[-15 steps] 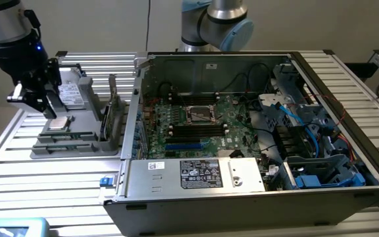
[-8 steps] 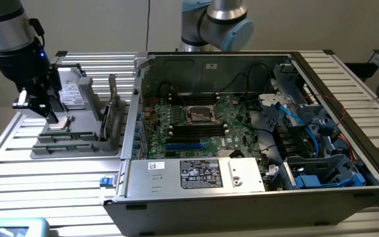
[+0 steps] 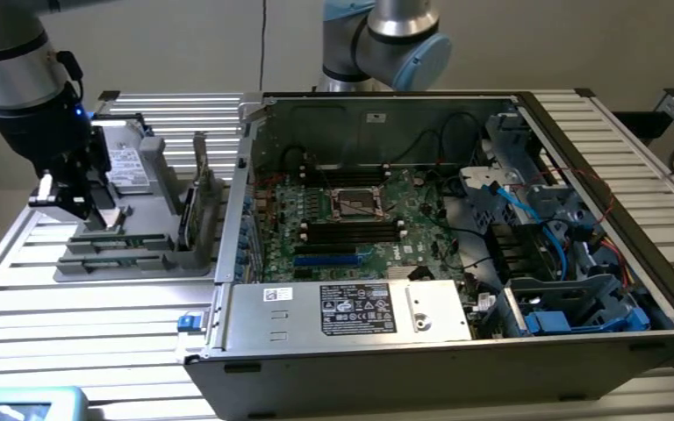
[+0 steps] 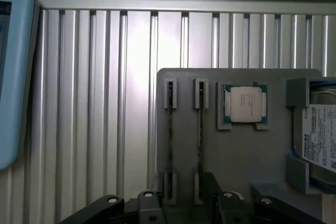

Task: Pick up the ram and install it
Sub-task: 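Pick up the ram and move it above insertion slot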

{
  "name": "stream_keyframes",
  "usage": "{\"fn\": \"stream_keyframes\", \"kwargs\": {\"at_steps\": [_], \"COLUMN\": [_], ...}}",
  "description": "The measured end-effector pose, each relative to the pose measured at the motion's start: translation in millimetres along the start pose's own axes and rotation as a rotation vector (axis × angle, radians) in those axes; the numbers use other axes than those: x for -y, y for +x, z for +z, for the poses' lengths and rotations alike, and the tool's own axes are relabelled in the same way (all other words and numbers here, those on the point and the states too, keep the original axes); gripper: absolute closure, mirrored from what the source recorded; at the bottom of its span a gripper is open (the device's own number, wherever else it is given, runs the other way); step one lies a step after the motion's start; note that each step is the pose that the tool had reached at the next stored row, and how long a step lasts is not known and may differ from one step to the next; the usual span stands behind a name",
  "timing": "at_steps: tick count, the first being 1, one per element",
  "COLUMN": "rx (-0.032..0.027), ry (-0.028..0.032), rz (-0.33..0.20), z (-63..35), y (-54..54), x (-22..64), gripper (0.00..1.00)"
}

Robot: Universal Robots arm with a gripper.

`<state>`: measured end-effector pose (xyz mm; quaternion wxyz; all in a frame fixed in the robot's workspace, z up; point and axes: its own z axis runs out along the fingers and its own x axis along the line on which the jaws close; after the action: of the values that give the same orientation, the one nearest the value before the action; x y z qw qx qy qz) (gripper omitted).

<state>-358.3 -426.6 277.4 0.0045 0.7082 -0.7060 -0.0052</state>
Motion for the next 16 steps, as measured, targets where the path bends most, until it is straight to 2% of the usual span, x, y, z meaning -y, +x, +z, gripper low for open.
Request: {"fn": "stream_keyframes", "kwargs": {"at_steps": [5,16], "rx": [0.0,-0.0002], "ry": [0.0016,0.0187], "rz": [-0.001,-0.004], "z": [8.7,21.2], "y": [4.0,8.1], "x": [-0.1,-0.1], "gripper": [0.58,0.58]}}
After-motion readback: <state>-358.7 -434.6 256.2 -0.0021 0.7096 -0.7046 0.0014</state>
